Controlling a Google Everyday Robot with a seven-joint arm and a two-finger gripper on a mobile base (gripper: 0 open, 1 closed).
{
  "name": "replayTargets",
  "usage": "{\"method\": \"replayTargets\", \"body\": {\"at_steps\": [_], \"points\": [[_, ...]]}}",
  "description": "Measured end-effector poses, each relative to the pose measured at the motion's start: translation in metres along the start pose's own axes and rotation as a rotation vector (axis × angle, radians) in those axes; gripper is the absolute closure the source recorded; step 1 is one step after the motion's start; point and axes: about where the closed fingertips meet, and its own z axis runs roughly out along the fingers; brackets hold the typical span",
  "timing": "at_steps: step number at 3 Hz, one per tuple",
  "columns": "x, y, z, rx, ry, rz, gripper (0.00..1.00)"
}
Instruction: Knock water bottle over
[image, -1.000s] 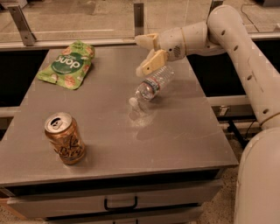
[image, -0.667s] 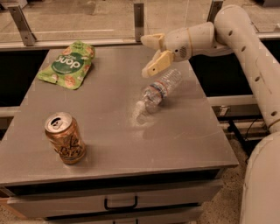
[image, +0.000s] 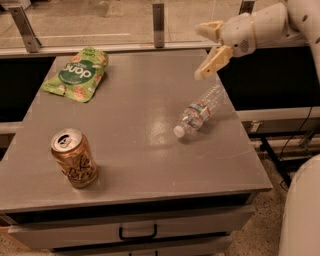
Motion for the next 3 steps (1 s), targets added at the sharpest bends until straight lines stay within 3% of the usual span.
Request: {"method": "replayTargets", "body": {"at_steps": [1, 3], "points": [[0.017, -0.008, -0.05, 0.063, 0.107, -0.043, 0.0], [0.035, -0.005, -0.133, 0.159, 0.391, -0.099, 0.0]]}}
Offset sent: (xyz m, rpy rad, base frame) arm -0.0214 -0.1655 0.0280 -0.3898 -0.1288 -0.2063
